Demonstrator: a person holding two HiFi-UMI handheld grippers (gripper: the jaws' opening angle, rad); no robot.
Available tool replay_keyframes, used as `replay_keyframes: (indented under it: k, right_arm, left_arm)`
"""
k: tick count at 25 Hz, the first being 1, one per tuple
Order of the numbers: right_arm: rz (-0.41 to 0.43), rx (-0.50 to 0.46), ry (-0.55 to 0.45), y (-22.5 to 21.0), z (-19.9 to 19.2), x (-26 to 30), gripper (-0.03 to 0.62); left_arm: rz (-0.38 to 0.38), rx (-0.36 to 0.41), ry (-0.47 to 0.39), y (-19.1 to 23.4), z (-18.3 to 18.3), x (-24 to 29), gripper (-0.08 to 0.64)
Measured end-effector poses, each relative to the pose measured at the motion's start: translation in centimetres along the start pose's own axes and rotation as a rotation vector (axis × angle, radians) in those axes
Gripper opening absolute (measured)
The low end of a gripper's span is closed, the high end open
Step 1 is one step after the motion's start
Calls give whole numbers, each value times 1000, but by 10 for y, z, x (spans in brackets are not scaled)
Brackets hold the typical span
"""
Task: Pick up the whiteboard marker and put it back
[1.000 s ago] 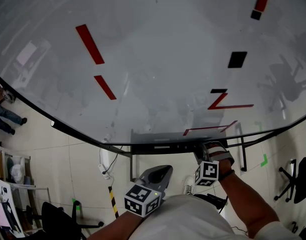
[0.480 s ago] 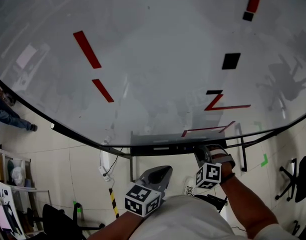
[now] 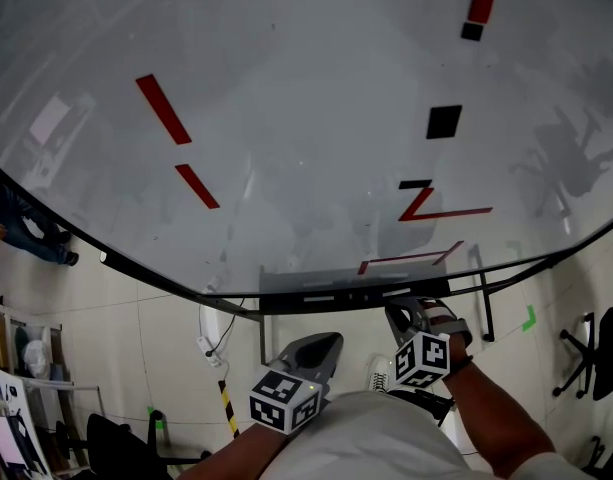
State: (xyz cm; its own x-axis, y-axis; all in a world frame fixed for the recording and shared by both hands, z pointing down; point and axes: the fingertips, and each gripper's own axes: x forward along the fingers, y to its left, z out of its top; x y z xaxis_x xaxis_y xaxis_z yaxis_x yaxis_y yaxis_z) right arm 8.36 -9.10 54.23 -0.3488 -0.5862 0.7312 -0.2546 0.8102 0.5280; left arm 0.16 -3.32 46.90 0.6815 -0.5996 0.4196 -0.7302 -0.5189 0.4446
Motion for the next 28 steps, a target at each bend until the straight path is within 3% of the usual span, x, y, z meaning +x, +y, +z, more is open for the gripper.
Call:
replay_keyframes:
  k: [14, 21, 28]
  right_arm:
    - [32, 240, -110, -2, 20, -40, 2]
    - [40, 266, -146, 6, 27, -51, 2]
    - [64, 384, -183, 5, 33, -60, 2]
  left_arm:
    - [-4, 9, 1, -5, -1, -1, 17]
    - [-11, 34, -6, -8, 2, -3, 17]
    - [-1, 55, -21, -3, 9, -5, 17]
